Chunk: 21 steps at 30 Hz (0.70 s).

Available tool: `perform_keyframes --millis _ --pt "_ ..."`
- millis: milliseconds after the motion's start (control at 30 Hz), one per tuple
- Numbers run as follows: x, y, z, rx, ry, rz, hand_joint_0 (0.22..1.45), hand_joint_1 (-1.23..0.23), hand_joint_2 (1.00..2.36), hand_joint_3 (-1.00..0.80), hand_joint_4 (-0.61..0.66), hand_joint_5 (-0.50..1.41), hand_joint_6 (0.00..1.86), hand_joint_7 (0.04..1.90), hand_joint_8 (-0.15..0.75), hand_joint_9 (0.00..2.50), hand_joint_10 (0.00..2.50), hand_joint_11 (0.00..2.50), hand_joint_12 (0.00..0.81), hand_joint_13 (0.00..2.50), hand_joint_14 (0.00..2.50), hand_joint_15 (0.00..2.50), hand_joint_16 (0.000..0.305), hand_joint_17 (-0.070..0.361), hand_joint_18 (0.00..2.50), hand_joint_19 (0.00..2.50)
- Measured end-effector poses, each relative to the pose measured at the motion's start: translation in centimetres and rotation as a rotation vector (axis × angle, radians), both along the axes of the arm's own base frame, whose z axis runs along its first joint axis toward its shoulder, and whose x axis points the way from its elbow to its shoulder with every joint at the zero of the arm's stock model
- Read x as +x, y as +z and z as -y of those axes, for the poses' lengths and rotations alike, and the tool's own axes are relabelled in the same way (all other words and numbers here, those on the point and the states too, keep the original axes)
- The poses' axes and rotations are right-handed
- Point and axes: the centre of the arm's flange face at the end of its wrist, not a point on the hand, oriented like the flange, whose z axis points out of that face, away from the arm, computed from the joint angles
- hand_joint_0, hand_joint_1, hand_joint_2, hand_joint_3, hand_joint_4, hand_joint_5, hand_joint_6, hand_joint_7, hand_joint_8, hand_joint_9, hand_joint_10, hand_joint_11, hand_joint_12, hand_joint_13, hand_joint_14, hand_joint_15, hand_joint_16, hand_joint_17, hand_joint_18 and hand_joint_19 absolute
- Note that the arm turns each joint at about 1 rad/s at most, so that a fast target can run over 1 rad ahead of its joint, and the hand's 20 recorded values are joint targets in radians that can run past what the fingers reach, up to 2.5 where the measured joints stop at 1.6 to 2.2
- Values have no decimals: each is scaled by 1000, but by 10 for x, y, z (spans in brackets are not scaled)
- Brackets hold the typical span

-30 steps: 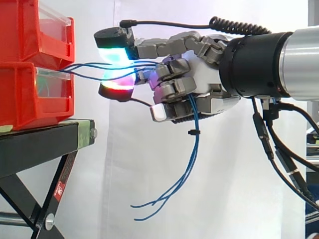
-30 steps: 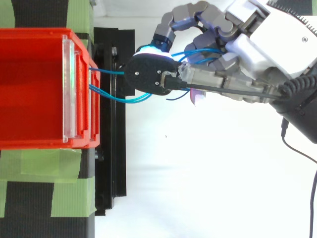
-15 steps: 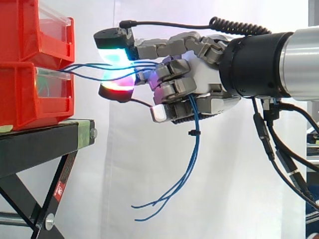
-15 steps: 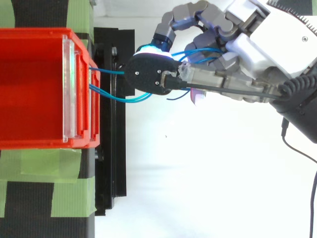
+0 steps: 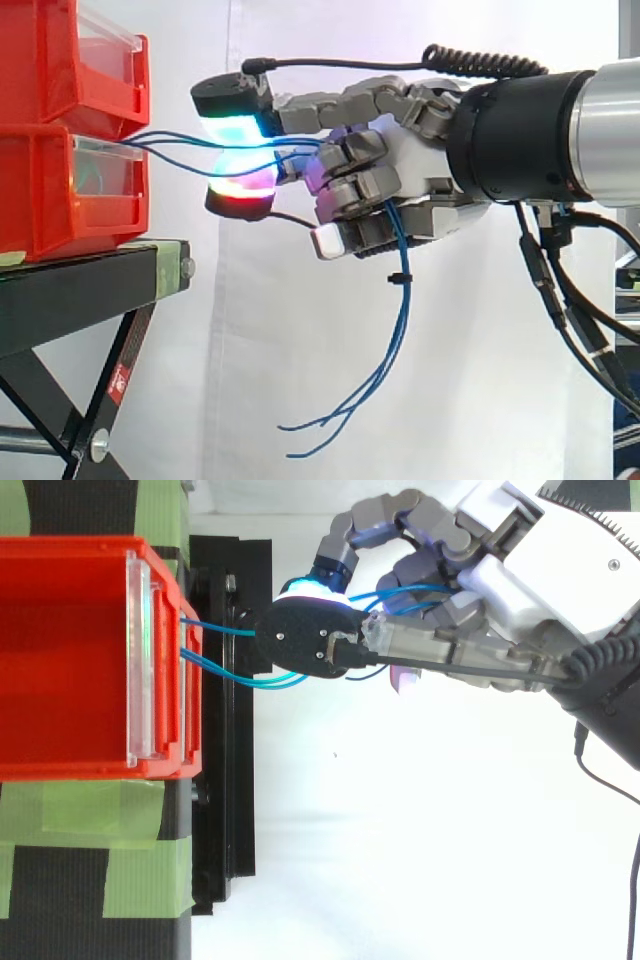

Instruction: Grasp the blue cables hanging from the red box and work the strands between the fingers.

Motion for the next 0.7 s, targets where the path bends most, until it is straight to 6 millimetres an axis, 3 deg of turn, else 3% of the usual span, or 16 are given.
perform_keyframes --millis 700 --pt "-11 -7 4 -38 1 -113 1117 -615 1027 450 278 -7 1481 996 507 1641 2500 2500 726 1976 2500 1785 259 194 2500 608"
